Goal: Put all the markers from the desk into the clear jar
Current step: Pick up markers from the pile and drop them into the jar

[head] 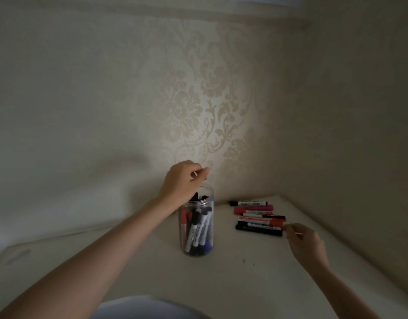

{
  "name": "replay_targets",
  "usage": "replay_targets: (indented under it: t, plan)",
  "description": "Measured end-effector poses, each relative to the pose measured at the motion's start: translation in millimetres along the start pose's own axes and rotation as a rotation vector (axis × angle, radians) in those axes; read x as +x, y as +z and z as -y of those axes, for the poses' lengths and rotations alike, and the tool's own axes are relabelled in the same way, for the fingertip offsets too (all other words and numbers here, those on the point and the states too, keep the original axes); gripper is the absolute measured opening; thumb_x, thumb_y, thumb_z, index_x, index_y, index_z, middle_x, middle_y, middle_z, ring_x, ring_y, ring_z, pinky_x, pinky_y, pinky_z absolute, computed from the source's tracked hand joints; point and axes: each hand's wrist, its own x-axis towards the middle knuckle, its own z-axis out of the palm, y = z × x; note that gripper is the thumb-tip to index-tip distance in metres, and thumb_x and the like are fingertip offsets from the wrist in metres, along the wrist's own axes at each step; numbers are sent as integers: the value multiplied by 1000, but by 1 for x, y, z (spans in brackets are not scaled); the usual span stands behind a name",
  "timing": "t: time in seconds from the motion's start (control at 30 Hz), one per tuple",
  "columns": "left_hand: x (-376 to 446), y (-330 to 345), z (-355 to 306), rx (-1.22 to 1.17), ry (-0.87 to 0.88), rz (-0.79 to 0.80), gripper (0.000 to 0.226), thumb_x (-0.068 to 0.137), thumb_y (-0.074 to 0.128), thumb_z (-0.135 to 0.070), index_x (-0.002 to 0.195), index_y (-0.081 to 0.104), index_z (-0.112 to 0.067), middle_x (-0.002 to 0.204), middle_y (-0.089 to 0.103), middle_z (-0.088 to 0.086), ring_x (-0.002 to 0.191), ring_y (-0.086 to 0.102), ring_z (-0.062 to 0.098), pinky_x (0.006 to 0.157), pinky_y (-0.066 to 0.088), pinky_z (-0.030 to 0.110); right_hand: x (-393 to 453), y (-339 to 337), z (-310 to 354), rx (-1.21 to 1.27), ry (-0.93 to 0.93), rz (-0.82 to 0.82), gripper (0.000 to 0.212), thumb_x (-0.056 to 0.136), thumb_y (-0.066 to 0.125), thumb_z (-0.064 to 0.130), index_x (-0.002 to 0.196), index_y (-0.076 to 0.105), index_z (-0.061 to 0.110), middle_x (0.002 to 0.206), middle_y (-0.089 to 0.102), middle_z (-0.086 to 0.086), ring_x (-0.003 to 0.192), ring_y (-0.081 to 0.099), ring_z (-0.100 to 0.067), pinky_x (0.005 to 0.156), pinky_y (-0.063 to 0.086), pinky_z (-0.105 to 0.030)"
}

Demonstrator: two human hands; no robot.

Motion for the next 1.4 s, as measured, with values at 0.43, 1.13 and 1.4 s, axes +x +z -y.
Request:
replay_targets:
  t: [0.43,1.13,1.4]
  plan:
    - [-57,179,8,76,-110,623,66,97,59,-21,153,24,-19,159,26,8,144,34,24,118,33,35,33,11,-36,-476,-300,215,53,93,43,25,143,28,32,154,28,7,138,31,-15,109,34,-37]
    - [-76,172,21,-109,-131,496,22,93,68,-15,114,68,-20,111,68,-5,90,58,0,71,39,-2,54,15,-48,-399,-323,364,28,90,57,37,112,65,23,111,52,-3,102,55,-20,84,41,-18]
    - [-118,134,17,-185,-214,426,16,94,67,-15,109,71,-18,108,70,-3,92,63,4,75,45,1,40,26,-25,-467,-366,433,19,87,57,43,101,66,33,107,64,8,94,56,-11,83,48,-28]
